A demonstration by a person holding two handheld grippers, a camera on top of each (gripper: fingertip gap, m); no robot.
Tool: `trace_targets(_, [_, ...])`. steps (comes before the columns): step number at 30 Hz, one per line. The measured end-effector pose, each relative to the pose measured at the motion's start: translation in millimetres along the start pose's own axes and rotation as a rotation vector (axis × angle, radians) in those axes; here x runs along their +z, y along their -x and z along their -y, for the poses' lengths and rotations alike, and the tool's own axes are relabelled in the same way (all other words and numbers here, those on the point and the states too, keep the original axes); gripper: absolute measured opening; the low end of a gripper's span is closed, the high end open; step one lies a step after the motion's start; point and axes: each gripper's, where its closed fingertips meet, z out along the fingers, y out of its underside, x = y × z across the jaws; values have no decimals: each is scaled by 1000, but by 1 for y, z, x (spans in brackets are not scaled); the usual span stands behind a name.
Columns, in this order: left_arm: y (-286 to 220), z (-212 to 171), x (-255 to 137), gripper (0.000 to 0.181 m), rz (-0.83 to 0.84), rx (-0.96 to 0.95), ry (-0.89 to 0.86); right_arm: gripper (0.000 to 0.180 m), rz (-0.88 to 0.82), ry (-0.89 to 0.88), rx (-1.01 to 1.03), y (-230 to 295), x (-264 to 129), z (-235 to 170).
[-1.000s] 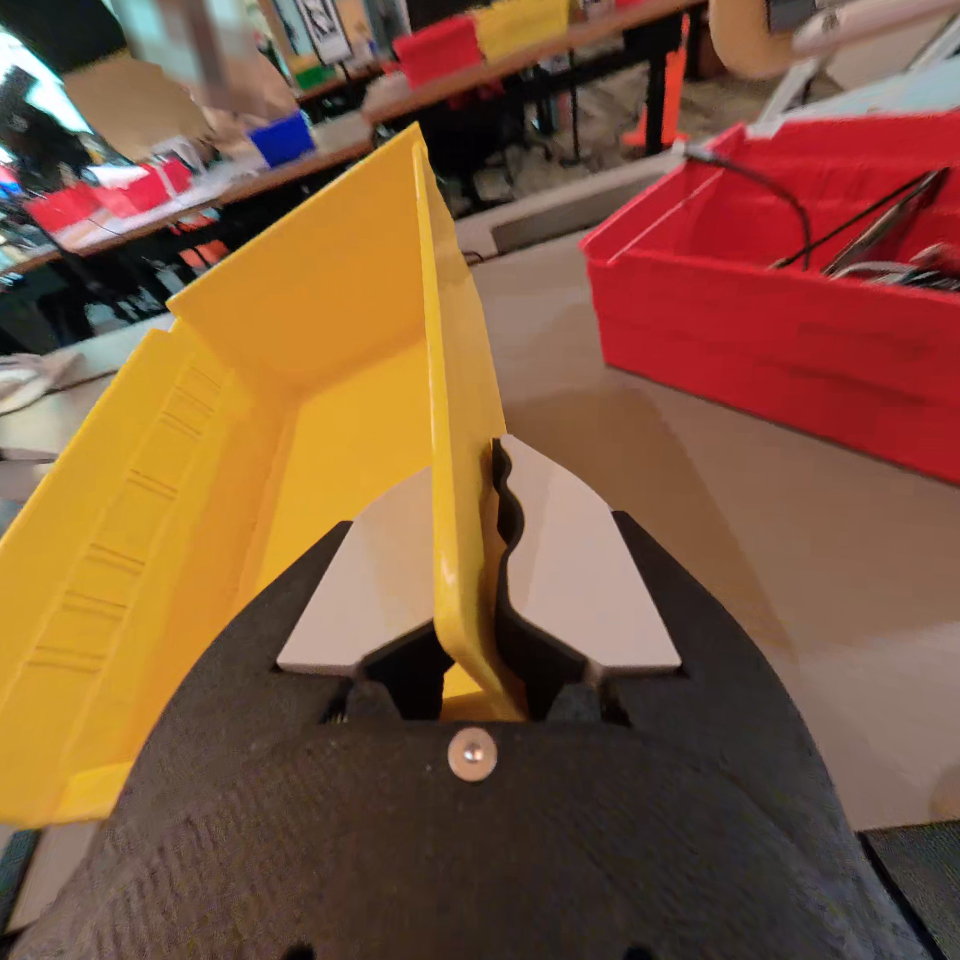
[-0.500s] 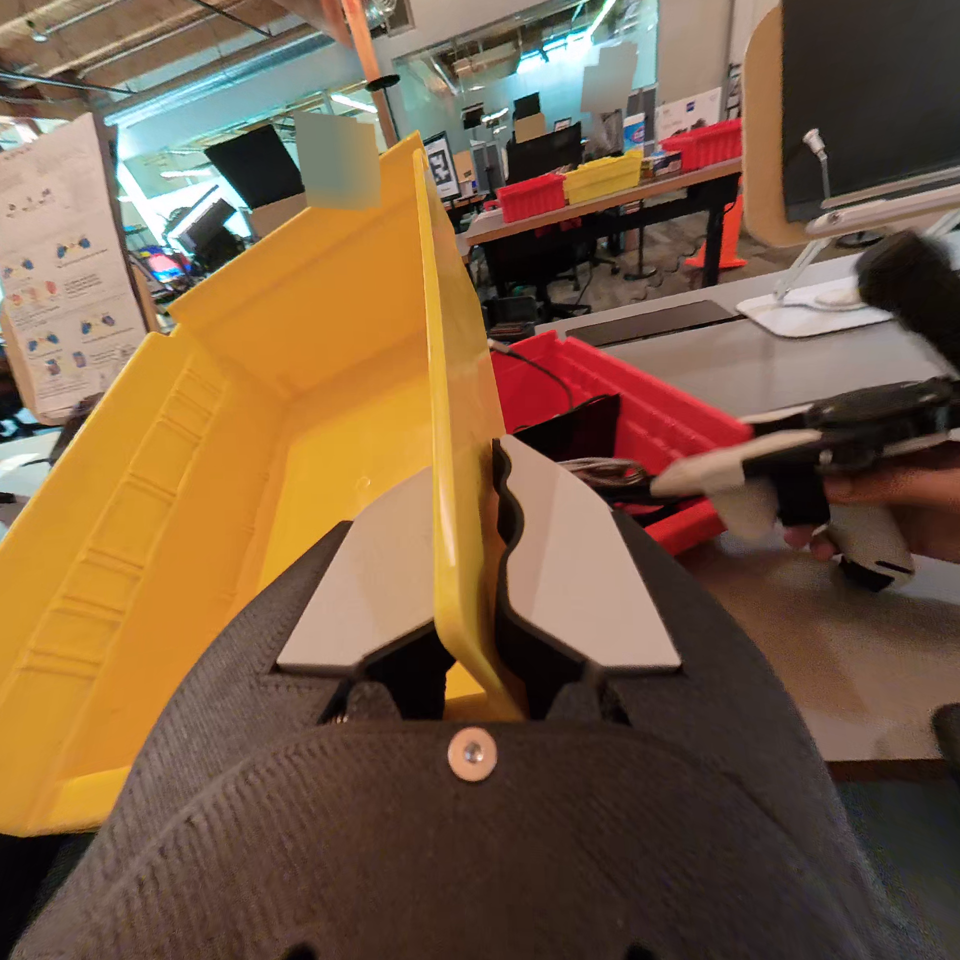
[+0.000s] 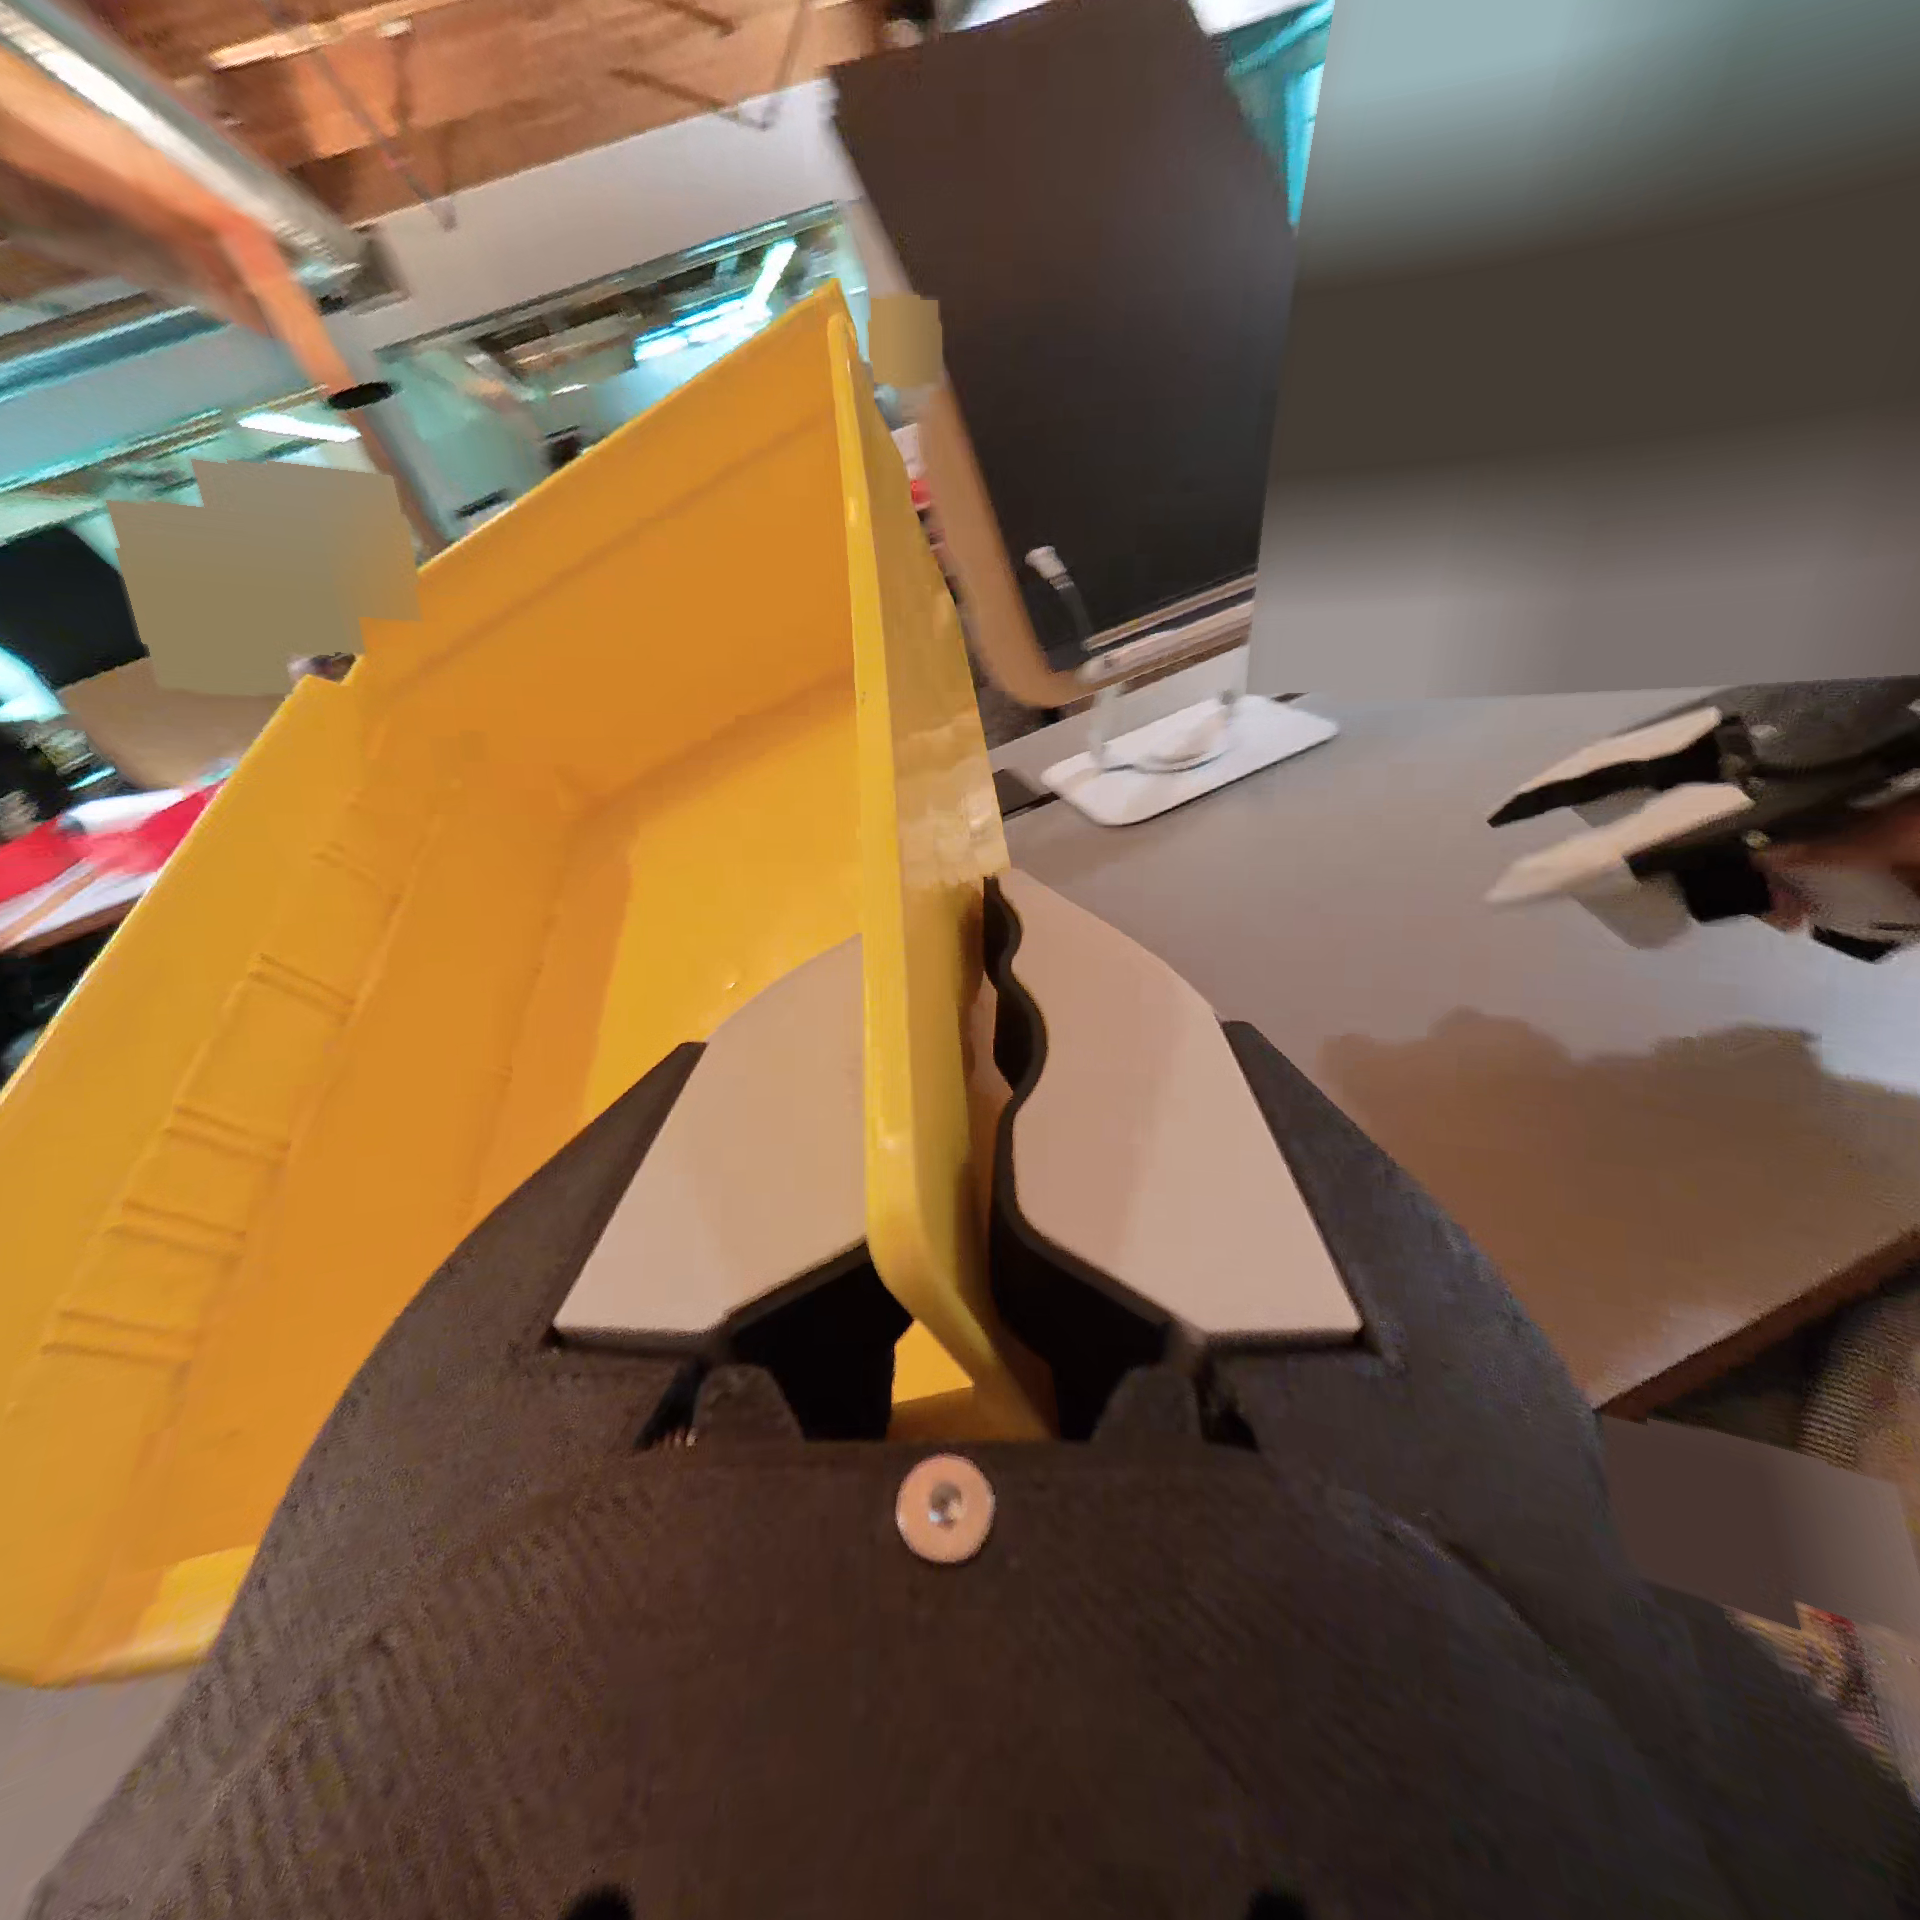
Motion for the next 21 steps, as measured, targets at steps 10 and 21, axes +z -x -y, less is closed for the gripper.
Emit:
trace_targets(10, [-198, 29, 99, 9, -503, 39, 65, 35, -267, -108, 366, -134, -163, -71])
trace_targets(21, [-364, -38, 195, 10, -623, 344, 200, 6, -18, -422, 776, -150, -234, -72])
